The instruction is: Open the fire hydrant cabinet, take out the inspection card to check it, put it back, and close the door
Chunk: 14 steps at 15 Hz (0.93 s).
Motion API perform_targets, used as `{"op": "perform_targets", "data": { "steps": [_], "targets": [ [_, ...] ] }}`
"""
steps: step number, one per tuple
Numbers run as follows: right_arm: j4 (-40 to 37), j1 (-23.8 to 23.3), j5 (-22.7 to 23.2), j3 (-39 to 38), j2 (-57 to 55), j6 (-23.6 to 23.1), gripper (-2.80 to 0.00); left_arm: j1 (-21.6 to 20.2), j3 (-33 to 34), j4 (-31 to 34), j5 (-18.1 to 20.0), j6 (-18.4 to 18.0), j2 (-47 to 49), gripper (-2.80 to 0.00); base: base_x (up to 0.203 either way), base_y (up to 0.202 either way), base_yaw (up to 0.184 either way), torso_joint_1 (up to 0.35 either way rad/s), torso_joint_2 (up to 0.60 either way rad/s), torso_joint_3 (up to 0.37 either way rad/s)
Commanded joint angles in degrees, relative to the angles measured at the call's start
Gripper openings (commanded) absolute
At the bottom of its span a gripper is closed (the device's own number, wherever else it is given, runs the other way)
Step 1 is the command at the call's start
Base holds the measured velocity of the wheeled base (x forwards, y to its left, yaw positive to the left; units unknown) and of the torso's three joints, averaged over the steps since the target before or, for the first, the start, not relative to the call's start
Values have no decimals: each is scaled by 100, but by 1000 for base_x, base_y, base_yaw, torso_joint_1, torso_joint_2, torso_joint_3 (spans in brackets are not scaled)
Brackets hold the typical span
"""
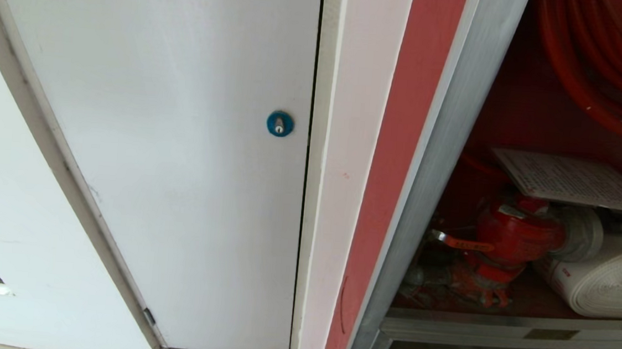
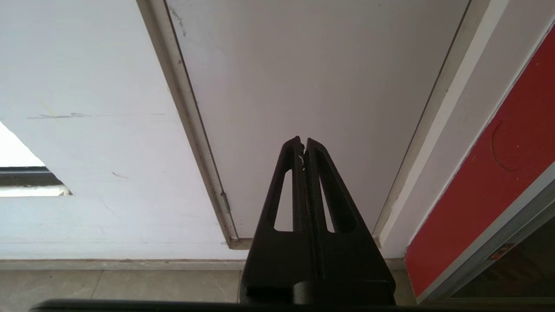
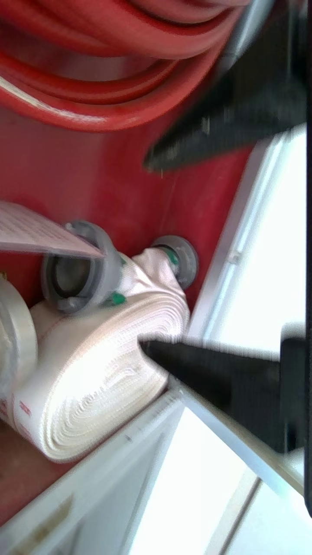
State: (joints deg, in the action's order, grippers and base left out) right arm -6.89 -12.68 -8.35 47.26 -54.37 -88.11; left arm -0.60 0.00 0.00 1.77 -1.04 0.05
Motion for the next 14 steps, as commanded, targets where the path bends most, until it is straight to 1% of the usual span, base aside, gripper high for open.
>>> {"op": "perform_targets", "data": {
  "steps": [1, 4, 5, 6, 7, 8, 9, 10, 11, 12, 14],
  "targets": [
    [-241, 2, -1, 27, 540, -44, -280, -2, 9, 0, -2, -1, 4, -280, 0, 0, 0, 0, 0, 0],
    [-355, 9, 23, 6, 802, -32, -280, -2, 0, -8, -2, -1, 4, -280, 0, 0, 0, 0, 0, 0],
    [-357, 11, 91, 20, 805, 27, -280, -2, 8, -1, -2, 7, 4, -280, 0, 0, 0, 0, 0, 0],
    [-359, 13, 131, 37, 801, 244, -280, -2, 0, -8, -2, 0, 4, -280, 0, 0, 0, 0, 0, 0],
    [-363, 18, 222, 43, 797, 621, -280, -2, 8, -1, -2, 0, 4, -280, 0, 0, 0, 0, 0, 0],
    [-365, 19, 480, 31, 796, 964, -280, -2, 7, -4, -2, -1, 4, -280, 0, 0, 0, 0, 0, 0],
    [-365, 20, 889, -22, 804, 1278, -280, -2, 0, -3, -2, -1, 4, -280, 0, 0, 0, 0, 0, 0],
    [-366, 20, 1203, -60, 836, 1638, -280, 7, 7, -2, -2, 6, 4, -280, 0, 0, 0, 0, 0, 0],
    [-366, 20, 1389, -75, 866, 1899, -280, -2, 6, 0, -2, 4, 4, -280, 0, 0, 0, 0, 0, 0],
    [-366, 24, 1452, -76, 865, 2252, -280, -2, 4, 0, -2, -1, 4, -280, 0, 0, 0, 0, 0, 0],
    [-373, 34, 1551, -99, 859, 3229, -280, -2, 9, 0, -2, -1, 4, -280, 0, 0, 0, 0, 0, 0]
  ]
}}
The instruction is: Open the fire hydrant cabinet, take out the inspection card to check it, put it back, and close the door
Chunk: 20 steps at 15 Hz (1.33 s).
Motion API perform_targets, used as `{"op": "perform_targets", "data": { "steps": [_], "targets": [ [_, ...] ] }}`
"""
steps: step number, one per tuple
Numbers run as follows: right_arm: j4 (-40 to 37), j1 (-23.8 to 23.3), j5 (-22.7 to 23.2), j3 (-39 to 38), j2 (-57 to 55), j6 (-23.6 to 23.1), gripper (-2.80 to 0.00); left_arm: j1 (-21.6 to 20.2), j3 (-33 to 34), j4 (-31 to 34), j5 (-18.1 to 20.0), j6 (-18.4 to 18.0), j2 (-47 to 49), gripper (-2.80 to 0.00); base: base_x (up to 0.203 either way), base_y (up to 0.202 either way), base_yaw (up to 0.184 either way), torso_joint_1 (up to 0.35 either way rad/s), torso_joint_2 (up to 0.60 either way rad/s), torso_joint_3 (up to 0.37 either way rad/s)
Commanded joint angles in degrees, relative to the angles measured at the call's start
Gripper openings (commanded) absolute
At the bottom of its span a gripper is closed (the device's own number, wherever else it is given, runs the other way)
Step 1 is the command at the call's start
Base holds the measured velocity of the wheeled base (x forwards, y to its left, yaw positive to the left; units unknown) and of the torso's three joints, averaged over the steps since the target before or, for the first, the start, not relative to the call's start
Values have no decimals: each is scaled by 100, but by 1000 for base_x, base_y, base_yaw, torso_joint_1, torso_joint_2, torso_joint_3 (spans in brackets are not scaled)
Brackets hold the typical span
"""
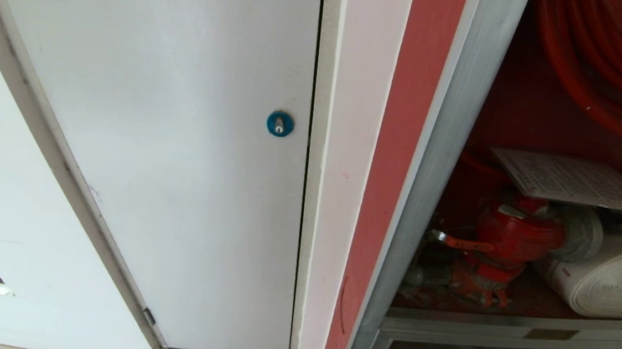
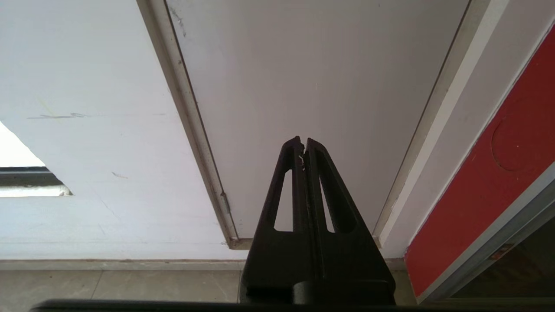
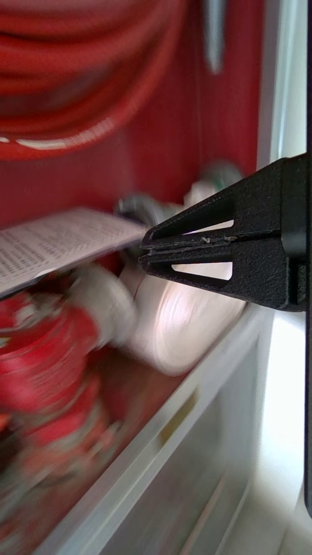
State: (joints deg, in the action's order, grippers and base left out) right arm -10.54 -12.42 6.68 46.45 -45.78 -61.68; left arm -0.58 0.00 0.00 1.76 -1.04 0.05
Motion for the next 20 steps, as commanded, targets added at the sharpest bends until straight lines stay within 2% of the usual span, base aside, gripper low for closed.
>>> {"op": "perform_targets", "data": {
  "steps": [1, 3, 4, 10, 12, 15, 17, 20],
  "targets": [
    [-8, 22, 227, -24, 2, 1146, -280, -4, 1, -9, 0, -2, 4, -280, 0, 0, 0, 0, 0, 0],
    [-7, 34, 928, -34, 40, 2477, -280, -4, 5, -5, 0, 3, 4, -280, 0, 0, 0, 0, 0, 0],
    [-8, 40, 1133, -66, 106, 2989, -280, -4, 0, -5, 0, 2, 4, -280, 0, 0, 0, 0, 0, 0],
    [22, 47, 1587, -557, 661, 5404, -280, 5, 0, -9, 0, 6, 4, -280, 0, 0, 0, 0, 0, 0],
    [11, 47, 1715, -677, 911, 5637, -280, -4, 9, 0, 0, -2, 4, -280, 0, 0, 0, 0, 0, 0],
    [0, 168, 1654, -876, 1390, 6036, -280, -4, 9, -9, 0, -2, 4, -280, 0, 0, 0, 0, 0, 0],
    [13, 323, 1371, -1171, 1832, 6313, -280, -4, 9, 0, 0, -2, 4, -280, 0, 0, 0, 0, 0, 0],
    [37, 656, 818, -1715, 2392, 6400, -280, -4, 1, 0, 0, -2, 4, -280, 0, 0, 0, 0, 0, 0]
  ]
}}
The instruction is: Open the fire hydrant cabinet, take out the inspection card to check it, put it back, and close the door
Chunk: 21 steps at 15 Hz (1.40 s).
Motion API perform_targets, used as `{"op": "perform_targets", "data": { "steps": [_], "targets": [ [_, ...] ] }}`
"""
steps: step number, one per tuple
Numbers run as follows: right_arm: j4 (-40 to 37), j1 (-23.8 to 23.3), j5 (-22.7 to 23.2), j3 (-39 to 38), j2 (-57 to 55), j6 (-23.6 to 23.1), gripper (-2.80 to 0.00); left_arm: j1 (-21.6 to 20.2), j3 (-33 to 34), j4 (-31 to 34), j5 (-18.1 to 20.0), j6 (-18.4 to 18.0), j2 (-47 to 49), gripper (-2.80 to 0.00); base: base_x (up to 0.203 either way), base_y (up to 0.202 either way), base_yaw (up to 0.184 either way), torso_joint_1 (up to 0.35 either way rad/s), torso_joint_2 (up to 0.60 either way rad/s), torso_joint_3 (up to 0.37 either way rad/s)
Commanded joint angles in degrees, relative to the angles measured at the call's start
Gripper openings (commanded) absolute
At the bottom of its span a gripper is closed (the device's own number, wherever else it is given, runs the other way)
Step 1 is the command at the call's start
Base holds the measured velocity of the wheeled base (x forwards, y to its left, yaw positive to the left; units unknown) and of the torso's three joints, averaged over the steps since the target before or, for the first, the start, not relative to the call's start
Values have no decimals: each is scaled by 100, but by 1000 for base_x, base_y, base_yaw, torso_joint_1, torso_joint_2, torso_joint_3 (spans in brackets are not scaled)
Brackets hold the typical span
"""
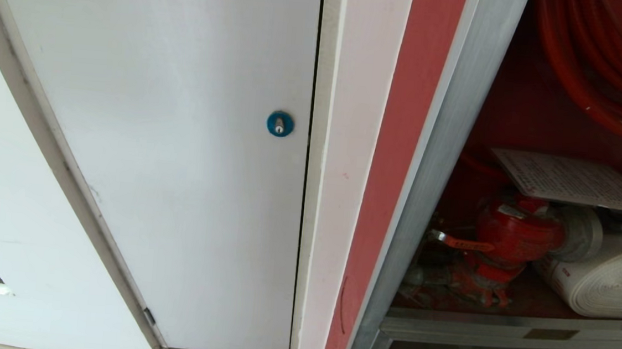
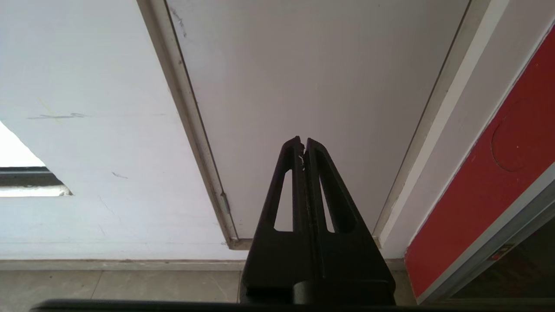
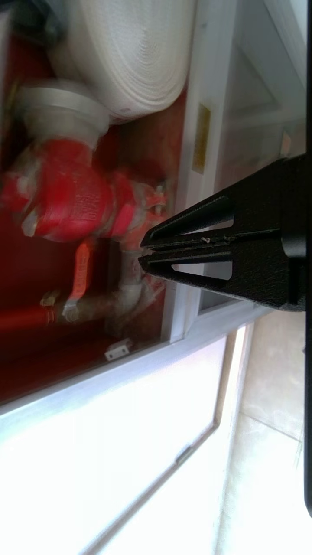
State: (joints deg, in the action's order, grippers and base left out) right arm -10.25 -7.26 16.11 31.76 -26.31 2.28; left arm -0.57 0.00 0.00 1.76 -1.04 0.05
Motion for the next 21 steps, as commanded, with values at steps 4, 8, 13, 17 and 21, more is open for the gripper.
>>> {"op": "perform_targets", "data": {
  "steps": [4, 8, 13, 17, 21],
  "targets": [
    [23, 472, -449, -864, 1218, 2, -280, -4, 0, -9, 0, -2, 4, -280, 0, 0, 0, 0, 0, 0],
    [316, 505, -797, -1517, 1361, 120, -280, -4, 6, -3, 0, 4, 4, -280, 0, 0, 0, 0, 0, 0],
    [1078, 595, -901, -2525, 1609, 113, -280, -4, 1, -7, 0, -2, 4, -280, 0, 0, 0, 0, 0, 0],
    [1054, 641, -1068, -2765, 2068, 102, -280, -3, 0, -2, 0, -2, 4, -280, 0, 0, 0, 0, 0, 0],
    [797, 673, -1267, -2825, 2632, -124, -280, -4, 0, 0, 0, -2, 4, -280, 0, 0, 0, 0, 0, 0]
  ]
}}
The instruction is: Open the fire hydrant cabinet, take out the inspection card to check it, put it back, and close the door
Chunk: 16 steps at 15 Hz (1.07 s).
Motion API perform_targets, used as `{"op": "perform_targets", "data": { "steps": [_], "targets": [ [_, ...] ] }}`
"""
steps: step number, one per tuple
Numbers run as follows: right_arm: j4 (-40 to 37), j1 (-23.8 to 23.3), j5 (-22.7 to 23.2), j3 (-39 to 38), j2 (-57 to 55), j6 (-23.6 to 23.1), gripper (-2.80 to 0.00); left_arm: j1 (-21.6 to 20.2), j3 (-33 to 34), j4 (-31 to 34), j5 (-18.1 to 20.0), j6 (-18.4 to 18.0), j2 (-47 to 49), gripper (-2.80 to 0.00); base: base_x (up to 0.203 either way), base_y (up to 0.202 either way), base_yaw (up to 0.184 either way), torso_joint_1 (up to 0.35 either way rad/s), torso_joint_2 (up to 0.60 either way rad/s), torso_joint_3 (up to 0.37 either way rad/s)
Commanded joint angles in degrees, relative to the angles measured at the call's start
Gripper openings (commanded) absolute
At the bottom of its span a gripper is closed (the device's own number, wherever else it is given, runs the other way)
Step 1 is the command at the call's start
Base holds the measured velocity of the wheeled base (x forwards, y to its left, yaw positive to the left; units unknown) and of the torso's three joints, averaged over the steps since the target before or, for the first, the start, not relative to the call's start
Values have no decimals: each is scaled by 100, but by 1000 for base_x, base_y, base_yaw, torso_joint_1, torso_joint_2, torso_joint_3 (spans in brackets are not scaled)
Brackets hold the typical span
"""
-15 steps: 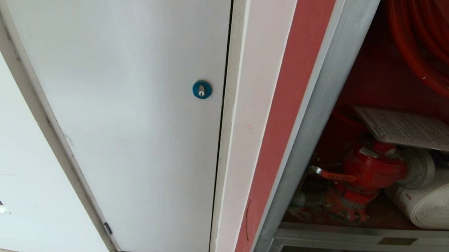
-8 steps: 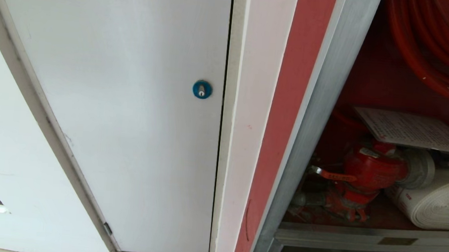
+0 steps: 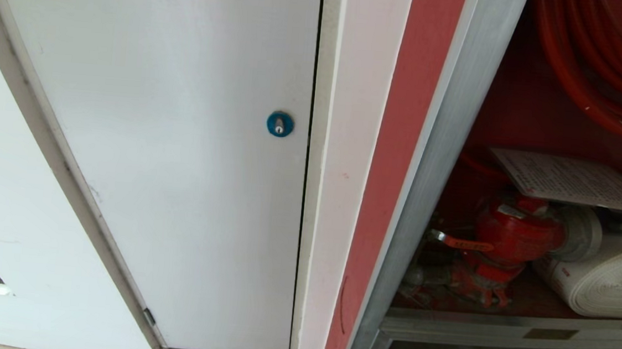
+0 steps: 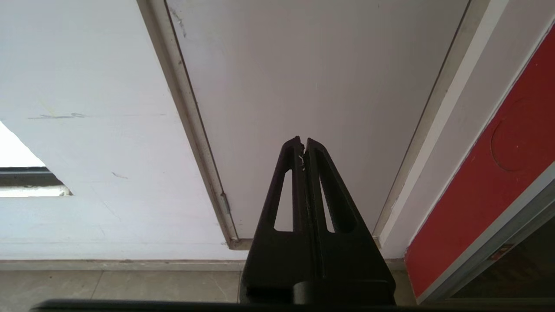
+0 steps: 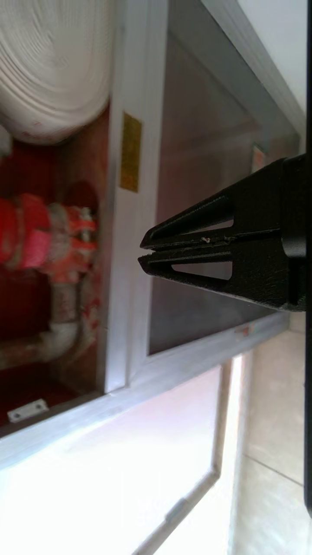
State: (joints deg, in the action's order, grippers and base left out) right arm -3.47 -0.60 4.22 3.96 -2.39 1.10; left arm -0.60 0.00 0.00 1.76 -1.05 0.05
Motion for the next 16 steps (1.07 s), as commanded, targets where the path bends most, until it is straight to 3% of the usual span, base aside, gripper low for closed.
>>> {"op": "perform_targets", "data": {
  "steps": [1, 3, 6, 9, 16],
  "targets": [
    [315, 7, -185, -129, 239, -13, -280, -2, 9, -4, 0, -1, 4, -280, 0, 0, 0, 0, 0, 0],
    [599, 7, -349, -371, 241, -133, -280, -2, 0, 0, 0, -1, 4, -280, 0, 0, 0, 0, 0, 0],
    [348, 7, -526, -396, 239, -122, -280, -2, 1, -5, 0, 2, 4, -280, 0, 0, 0, 0, 0, 0],
    [356, 7, -589, -396, 239, 137, -280, -2, 0, 0, 0, 0, 4, -280, 0, 0, 0, 0, 0, 0],
    [356, 7, -589, -396, 239, 156, -280, -2, 9, -7, 0, -1, 4, -280, 0, 0, 0, 0, 0, 0]
  ]
}}
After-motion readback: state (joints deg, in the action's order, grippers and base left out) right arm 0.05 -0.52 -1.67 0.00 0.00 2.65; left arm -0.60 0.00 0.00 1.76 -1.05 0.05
